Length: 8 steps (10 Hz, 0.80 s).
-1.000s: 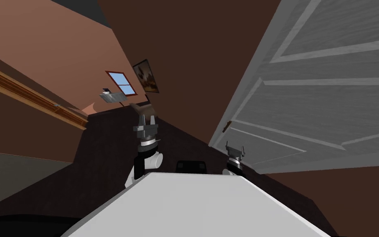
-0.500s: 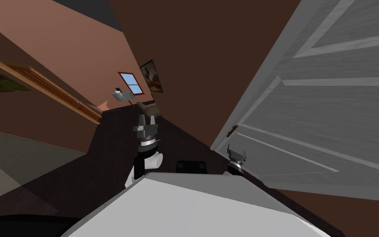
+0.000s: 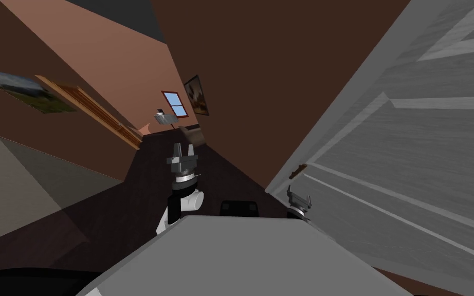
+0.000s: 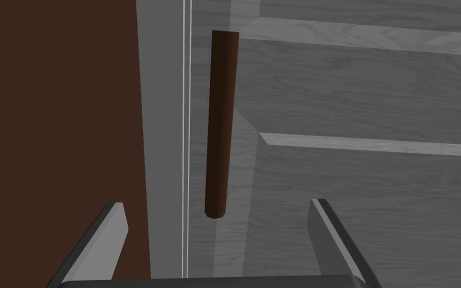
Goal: Pull the door open
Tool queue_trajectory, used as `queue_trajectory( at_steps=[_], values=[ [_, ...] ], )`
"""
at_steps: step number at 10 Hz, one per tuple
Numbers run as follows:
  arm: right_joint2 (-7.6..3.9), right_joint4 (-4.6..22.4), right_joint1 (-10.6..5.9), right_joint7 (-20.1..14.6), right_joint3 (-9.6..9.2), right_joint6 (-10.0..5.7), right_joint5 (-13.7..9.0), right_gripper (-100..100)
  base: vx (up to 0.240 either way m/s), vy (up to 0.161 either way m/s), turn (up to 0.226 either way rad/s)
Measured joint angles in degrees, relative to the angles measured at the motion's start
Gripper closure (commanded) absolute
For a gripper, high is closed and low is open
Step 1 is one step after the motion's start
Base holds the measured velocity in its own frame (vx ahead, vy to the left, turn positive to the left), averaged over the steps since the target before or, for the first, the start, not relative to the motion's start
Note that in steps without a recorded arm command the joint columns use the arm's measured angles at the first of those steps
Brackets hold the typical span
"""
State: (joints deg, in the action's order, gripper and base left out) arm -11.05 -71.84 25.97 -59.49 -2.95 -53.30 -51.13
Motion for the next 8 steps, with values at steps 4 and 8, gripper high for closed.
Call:
queue_trajectory(
  at_steps=[4, 8],
  values=[
    [-0.38, 5.0, -1.11, -3.2, -0.44, -1.87, -3.2, -100, 0.084, -0.079, 0.164],
    [-2.03, 8.4, -1.59, -6.8, -0.79, -2.85, -3.9, -100, 0.112, -0.035, -0.028]
  ],
)
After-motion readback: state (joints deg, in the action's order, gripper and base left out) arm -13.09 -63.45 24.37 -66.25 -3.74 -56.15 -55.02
